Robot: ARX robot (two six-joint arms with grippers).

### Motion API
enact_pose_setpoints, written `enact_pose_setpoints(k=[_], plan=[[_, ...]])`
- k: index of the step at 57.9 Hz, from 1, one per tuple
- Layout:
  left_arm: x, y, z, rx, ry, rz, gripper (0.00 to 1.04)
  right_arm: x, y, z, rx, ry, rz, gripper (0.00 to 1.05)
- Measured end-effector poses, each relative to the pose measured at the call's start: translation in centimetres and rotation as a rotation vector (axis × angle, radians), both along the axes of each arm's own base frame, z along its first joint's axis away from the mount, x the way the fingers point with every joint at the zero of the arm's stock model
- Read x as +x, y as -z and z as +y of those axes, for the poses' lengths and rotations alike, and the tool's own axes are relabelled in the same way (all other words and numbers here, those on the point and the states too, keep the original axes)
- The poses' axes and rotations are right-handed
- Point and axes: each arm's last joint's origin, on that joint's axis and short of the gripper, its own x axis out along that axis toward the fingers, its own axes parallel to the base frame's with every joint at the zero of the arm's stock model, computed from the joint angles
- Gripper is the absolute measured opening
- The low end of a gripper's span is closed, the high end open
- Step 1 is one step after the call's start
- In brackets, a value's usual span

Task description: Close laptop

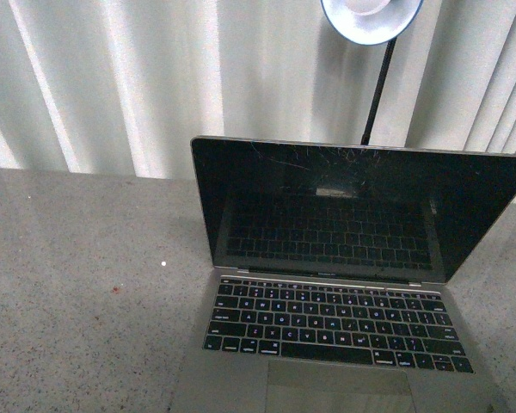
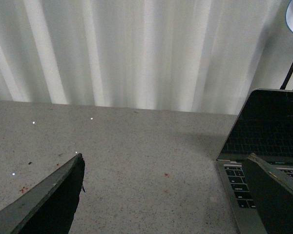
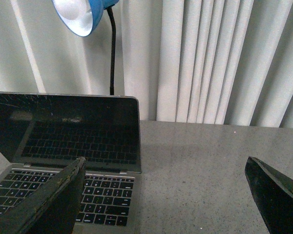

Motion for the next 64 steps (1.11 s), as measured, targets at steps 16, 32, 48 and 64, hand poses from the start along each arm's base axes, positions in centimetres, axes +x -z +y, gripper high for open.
enact_pose_setpoints(k=[16, 32, 48, 64], plan=[[0.0, 0.0, 0.0, 0.0, 0.0, 0.0, 0.98, 0.0, 0.0, 0.0, 0.0, 0.0, 0.0, 0.97], [0.0, 0.0, 0.0, 0.0, 0.0, 0.0, 0.98, 0.0, 0.0, 0.0, 0.0, 0.0, 0.0, 0.97], [0.0, 0.0, 0.0, 0.0, 0.0, 0.0, 0.98, 0.0, 0.0, 0.0, 0.0, 0.0, 0.0, 0.97], [0.0, 0.0, 0.0, 0.0, 0.0, 0.0, 0.98, 0.0, 0.0, 0.0, 0.0, 0.0, 0.0, 0.97]])
